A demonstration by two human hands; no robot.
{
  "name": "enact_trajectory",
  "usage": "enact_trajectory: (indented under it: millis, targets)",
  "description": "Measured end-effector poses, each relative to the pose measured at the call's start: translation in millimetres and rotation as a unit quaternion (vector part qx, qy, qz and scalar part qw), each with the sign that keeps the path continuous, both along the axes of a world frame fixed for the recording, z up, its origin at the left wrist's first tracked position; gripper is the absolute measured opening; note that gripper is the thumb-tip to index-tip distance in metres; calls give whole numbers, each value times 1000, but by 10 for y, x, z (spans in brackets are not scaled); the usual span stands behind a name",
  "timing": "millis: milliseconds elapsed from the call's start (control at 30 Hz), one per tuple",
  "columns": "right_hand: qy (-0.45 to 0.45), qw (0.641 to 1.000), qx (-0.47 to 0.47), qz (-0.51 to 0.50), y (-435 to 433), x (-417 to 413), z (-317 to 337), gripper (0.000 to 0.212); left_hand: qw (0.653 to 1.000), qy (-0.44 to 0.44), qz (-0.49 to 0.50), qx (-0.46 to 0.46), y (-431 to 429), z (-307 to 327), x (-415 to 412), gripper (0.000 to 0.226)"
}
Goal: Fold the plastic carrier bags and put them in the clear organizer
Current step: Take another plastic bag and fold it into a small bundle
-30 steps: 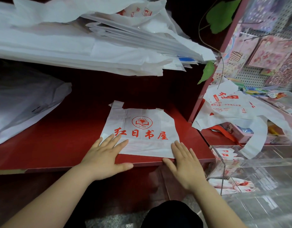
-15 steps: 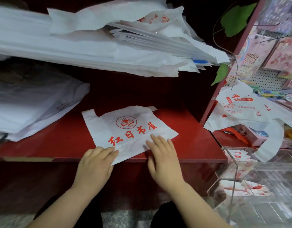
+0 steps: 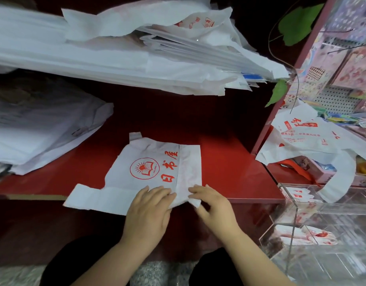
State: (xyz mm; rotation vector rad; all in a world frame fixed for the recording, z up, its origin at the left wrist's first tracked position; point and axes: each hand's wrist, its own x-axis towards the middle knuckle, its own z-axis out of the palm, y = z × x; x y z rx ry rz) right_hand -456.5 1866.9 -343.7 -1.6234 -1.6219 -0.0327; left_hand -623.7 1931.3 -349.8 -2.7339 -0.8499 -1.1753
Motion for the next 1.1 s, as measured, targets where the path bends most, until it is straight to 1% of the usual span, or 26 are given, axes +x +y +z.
enact_trajectory:
  millis: [67,100,133,167,200,233,267,300,367,433,500,567,633,733,800,833,867,900,933,967,1000,1033,1067,1100]
  targets:
    - [88,995,-44,-9,-49,33,70,39,999,10,17,-43,91,66,-92,31]
    - [126,990,-59,-17,-58,52,100,38,997,17,35,-72,127,134,-142,34]
    - [157,985,-71,-29,-54,69,140,35,990,30,58,-121,157,234,-199,37]
    - [185,978,-85,-38,-40,89,184,33,977,47,93,-187,186,384,-268,36]
    - [208,972,-96,-45,-19,103,230,37,956,66,130,-254,236,529,-331,29]
    - [230,966,-104,-54,9,117,272,41,935,78,149,-312,297,626,-397,21]
    - [248,960,-110,-68,44,130,309,43,919,76,144,-358,388,700,-466,21]
    - [265,954,-112,-84,83,135,335,45,906,71,121,-400,494,751,-544,25]
    - [281,946,-108,-119,166,119,357,44,881,15,88,-464,684,843,-694,32]
    - [278,941,-109,-157,247,70,363,33,860,-29,98,-500,826,893,-798,22]
    - [265,937,-110,-200,311,19,350,19,848,-41,123,-514,914,929,-862,12]
    - [239,936,-111,-231,351,-8,352,13,849,-46,151,-504,1033,908,-894,15]
    - [211,936,-123,-252,377,-18,386,16,844,-57,177,-503,1138,877,-904,17]
    - [164,936,-155,-271,403,-12,440,24,851,-46,216,-477,1249,835,-876,3]
    - [137,932,-175,-286,434,-16,465,27,860,-6,253,-443,1277,789,-844,15]
    - [122,931,-179,-293,450,-19,468,28,869,16,285,-404,1253,777,-814,22]
    - [109,932,-178,-297,465,-15,458,28,888,22,309,-340,1224,752,-778,26]
    - [101,933,-172,-300,478,-13,443,28,916,10,307,-257,1190,713,-730,25]
    - [99,933,-166,-302,486,-7,427,27,947,-6,269,-176,1126,670,-658,22]
    - [102,934,-162,-302,488,-2,416,26,972,-15,207,-107,1028,640,-560,22]
    - [108,935,-158,-300,486,0,403,27,989,-9,132,-61,912,625,-439,28]
    - [117,935,-155,-297,479,-2,398,29,997,19,60,-46,818,575,-297,34]
    - [126,935,-153,-293,475,-4,393,31,996,65,9,-64,744,536,-145,41]
    - [134,935,-151,-290,470,-3,391,33,989,110,-20,-100,683,532,10,47]
